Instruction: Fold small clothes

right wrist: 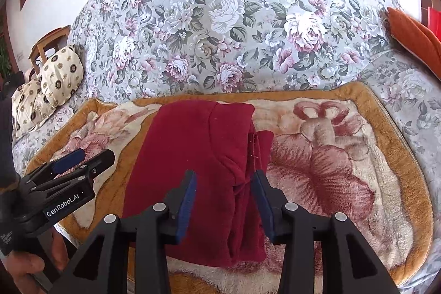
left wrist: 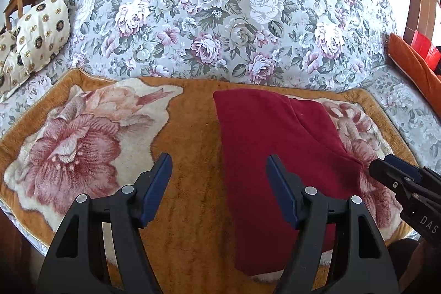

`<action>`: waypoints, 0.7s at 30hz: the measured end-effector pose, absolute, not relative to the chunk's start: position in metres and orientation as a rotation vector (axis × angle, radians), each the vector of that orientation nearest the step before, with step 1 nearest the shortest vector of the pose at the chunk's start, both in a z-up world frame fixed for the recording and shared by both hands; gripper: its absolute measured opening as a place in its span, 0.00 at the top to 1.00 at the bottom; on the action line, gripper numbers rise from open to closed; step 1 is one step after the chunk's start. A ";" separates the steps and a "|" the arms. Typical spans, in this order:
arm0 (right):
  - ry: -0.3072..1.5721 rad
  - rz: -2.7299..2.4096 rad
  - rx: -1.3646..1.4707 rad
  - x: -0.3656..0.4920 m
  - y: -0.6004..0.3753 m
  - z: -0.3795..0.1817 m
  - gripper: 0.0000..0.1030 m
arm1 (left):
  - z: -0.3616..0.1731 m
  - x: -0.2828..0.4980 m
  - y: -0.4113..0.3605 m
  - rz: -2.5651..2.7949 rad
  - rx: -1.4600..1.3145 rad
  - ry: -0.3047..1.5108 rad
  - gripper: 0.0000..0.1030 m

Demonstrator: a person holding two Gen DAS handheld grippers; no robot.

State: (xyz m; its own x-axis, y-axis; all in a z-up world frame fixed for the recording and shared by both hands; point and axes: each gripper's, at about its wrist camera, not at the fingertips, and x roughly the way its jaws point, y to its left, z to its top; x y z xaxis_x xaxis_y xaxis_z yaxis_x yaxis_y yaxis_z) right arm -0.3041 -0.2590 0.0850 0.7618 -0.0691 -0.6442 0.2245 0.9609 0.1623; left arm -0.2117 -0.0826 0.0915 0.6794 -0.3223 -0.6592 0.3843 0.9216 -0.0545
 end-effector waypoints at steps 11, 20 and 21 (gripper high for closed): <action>0.688 -0.187 0.229 -0.297 -0.264 0.083 0.58 | 0.086 -0.208 -0.086 -0.409 0.105 0.742 0.31; 0.698 -0.207 0.231 -0.295 -0.267 0.080 0.57 | 0.083 -0.206 -0.087 -0.400 0.099 0.758 0.31; 0.699 -0.208 0.232 -0.295 -0.267 0.079 0.57 | 0.083 -0.206 -0.089 -0.401 0.099 0.758 0.31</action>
State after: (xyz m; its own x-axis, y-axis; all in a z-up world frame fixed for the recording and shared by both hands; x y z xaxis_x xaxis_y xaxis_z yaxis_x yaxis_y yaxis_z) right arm -0.2947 -0.2672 0.0795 0.7471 -0.1109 -0.6554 0.2650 0.9539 0.1407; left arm -0.2060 -0.0890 0.0826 0.6542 -0.3180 -0.6862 0.3888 0.9196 -0.0554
